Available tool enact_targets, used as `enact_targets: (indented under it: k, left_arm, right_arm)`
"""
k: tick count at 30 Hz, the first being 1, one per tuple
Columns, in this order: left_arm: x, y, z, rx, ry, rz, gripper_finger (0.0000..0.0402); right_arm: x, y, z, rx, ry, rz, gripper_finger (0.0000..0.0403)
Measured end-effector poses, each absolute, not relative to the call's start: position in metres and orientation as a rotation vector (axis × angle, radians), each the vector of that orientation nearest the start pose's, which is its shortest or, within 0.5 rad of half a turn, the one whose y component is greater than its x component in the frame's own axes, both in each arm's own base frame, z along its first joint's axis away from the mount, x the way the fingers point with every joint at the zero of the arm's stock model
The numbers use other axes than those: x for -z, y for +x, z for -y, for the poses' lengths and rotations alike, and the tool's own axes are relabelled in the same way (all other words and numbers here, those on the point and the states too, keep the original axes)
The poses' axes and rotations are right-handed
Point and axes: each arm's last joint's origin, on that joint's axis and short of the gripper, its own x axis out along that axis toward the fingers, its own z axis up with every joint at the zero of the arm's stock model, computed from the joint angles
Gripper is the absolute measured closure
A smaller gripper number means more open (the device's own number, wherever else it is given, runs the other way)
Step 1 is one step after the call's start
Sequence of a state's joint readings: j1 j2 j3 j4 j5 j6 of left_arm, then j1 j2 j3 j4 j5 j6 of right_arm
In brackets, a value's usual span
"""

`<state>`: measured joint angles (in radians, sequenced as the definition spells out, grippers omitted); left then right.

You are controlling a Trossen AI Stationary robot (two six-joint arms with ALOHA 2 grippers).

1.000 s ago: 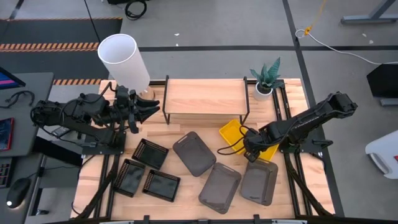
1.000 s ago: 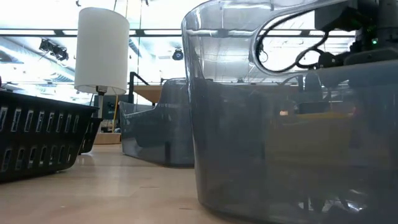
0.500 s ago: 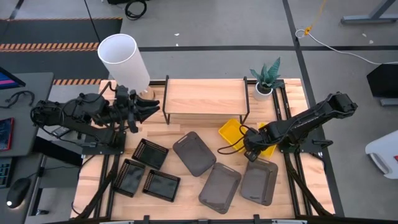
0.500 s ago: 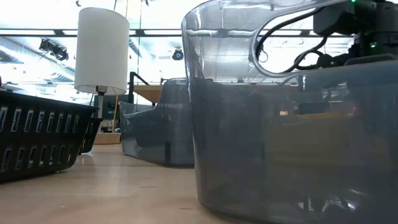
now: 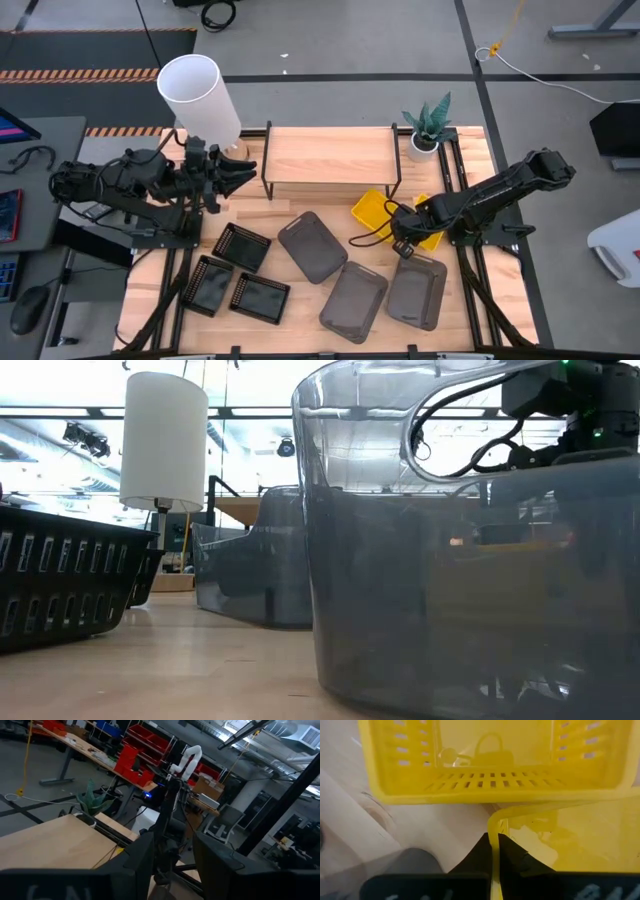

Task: Stack baskets on shelf by color
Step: Stack the right yellow bin on top of the left yellow bin

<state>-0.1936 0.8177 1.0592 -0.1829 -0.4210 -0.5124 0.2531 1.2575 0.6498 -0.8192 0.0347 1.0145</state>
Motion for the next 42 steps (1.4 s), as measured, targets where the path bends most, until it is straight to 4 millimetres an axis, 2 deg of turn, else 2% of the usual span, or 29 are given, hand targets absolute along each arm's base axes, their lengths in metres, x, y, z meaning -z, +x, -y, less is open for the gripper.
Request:
enact_targets:
  k: [6, 14, 20, 27, 30, 34, 38, 42]
  left_arm:
    - [-0.425, 0.154, 0.018, -0.191, -0.547, 0.178, 0.0259]
    - [-0.428, 0.153, 0.018, -0.184, -0.555, 0.202, 0.0259]
    - [-0.428, 0.153, 0.018, -0.184, -0.555, 0.205, 0.0259]
    - [-0.428, 0.153, 0.018, -0.184, -0.555, 0.205, 0.0259]
    - [-0.428, 0.153, 0.018, -0.183, -0.556, 0.208, 0.0259]
    - [-0.429, 0.153, 0.018, -0.180, -0.560, 0.220, 0.0259]
    - [-0.429, 0.153, 0.018, -0.180, -0.560, 0.220, 0.0259]
    - [-0.430, 0.153, 0.018, -0.179, -0.561, 0.225, 0.0259]
  right_arm:
    - [-0.177, 0.183, -0.048, 0.529, 0.641, -1.344, 0.0392]
    - [-0.211, 0.187, -0.048, 0.531, 0.637, -1.330, 0.0392]
    - [-0.250, 0.187, -0.048, 0.533, 0.567, -1.362, 0.0391]
    - [-0.300, 0.192, -0.049, 0.448, 0.548, -1.285, 0.0392]
    - [-0.320, 0.197, -0.051, 0.322, 0.505, -1.222, 0.0392]
    - [-0.336, 0.209, -0.061, 0.013, 0.404, -1.118, 0.0392]
    - [-0.338, 0.218, -0.065, -0.147, 0.264, -1.054, 0.0393]
    - [-0.331, 0.226, -0.066, -0.300, -0.012, -1.049, 0.0392]
